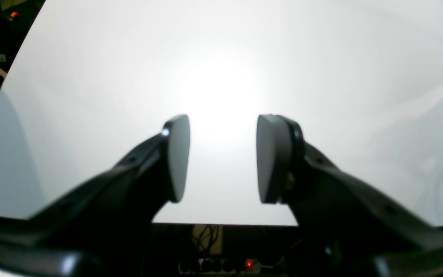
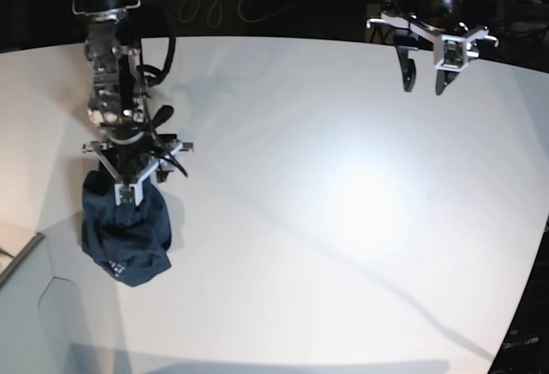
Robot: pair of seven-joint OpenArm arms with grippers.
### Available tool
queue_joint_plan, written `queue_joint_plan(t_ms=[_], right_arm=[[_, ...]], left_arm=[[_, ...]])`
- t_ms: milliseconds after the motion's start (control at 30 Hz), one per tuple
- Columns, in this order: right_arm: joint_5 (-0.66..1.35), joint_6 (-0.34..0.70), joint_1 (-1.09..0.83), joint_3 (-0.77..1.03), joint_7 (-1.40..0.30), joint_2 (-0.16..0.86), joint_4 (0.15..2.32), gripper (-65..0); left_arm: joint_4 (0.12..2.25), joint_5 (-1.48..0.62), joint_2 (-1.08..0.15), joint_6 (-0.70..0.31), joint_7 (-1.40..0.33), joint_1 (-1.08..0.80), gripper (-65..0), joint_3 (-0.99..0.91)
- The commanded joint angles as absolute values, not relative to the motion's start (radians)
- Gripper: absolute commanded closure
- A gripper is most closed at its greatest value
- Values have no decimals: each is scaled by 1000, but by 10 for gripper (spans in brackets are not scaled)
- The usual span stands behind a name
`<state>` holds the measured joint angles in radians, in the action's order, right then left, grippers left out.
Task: Layout the t-shirt on the table in an organized manner, then fold the t-shirt properly
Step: 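Lower the right gripper onto the crumpled navy t-shirt and grasp it, then bring the left gripper to the shirt and grasp cloth beside the right gripper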
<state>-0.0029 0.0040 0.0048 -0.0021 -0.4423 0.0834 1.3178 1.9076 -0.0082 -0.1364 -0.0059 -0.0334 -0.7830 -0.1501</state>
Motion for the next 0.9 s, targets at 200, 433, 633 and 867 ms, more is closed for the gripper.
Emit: queue_joint_plan(t_ms=[200, 433, 633, 867], right_arm=[[-7, 2, 97, 2, -418, 122, 1164, -363], [-5, 4, 85, -5, -426, 120, 1130, -98], [-5, 4, -56, -15, -427, 47, 1425, 0], [-5, 5, -186, -165, -426, 1, 1730, 0]], left_arm=[[1925, -8, -142, -5, -7, -742, -276, -154], [1917, -8, -139, -5, -8, -699, -276, -154], [1911, -8, -139, -5, -8, -674, -275, -150], [1890, -8, -139, -5, -8, -662, -277, -148]])
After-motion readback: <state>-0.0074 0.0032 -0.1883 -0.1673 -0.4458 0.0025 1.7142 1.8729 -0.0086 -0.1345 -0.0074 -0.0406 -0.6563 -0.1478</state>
